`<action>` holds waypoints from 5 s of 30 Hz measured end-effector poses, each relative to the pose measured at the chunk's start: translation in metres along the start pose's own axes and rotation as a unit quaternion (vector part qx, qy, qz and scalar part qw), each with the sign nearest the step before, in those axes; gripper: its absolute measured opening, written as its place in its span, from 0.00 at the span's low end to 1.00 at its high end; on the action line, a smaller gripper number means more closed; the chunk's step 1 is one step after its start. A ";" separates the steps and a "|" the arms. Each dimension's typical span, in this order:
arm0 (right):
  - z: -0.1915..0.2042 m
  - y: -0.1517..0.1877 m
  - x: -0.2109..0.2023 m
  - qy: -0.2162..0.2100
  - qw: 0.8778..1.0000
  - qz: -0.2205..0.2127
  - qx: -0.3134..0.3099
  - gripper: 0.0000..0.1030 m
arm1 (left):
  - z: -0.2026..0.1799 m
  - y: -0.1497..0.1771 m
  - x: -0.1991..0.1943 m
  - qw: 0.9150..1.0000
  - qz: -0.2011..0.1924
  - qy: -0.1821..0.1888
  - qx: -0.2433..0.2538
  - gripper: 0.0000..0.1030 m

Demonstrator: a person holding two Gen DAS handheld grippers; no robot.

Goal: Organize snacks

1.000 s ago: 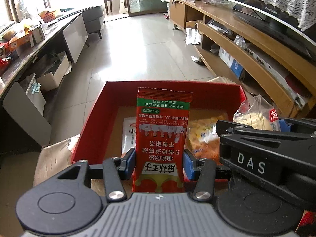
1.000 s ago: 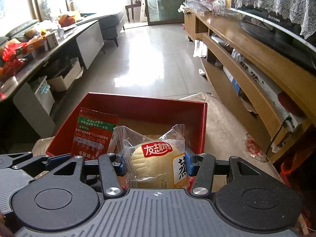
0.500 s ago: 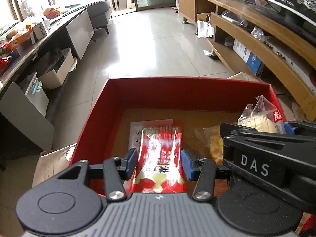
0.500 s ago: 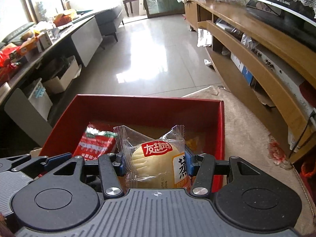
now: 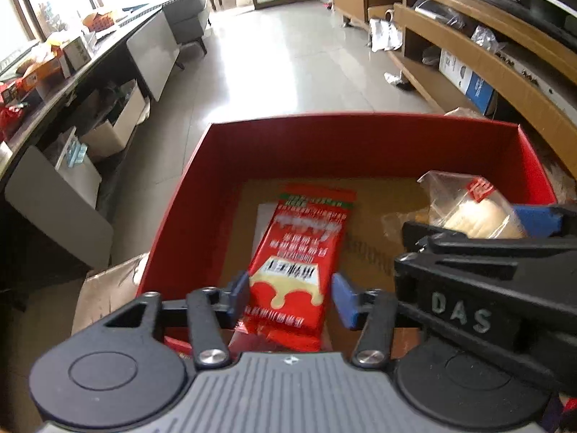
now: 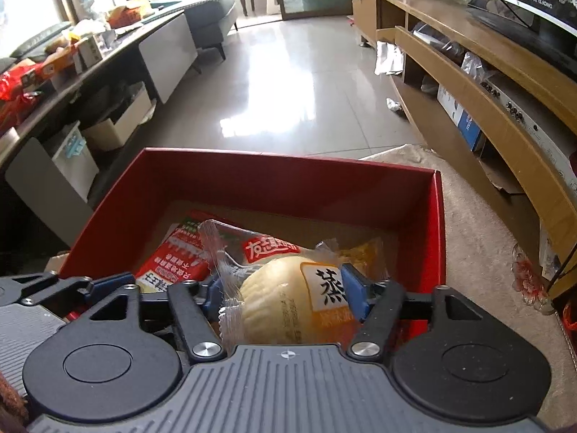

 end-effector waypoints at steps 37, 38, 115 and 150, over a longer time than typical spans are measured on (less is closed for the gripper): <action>0.029 0.093 -0.116 0.059 0.994 0.020 -0.090 0.85 | 0.037 0.147 -0.123 0.996 0.048 0.076 -0.002 0.64; 0.030 0.101 -0.118 0.060 0.994 0.026 -0.092 0.85 | 0.038 0.158 -0.124 0.995 0.055 0.078 -0.002 0.64; 0.064 0.161 -0.088 0.015 0.983 0.119 -0.139 0.86 | 0.015 0.249 -0.143 0.984 0.116 0.103 0.086 0.64; 0.099 0.175 -0.061 -0.025 0.972 0.158 -0.170 0.75 | 0.026 0.246 -0.146 0.987 0.110 0.094 0.068 0.65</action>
Point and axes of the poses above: each gripper's, at about its wrist camera, not at the fingertips, and x roughly the way its jaws point, z to its left, y to its underside, the point moved 3 cm from there along x, roughly the way its jaws point
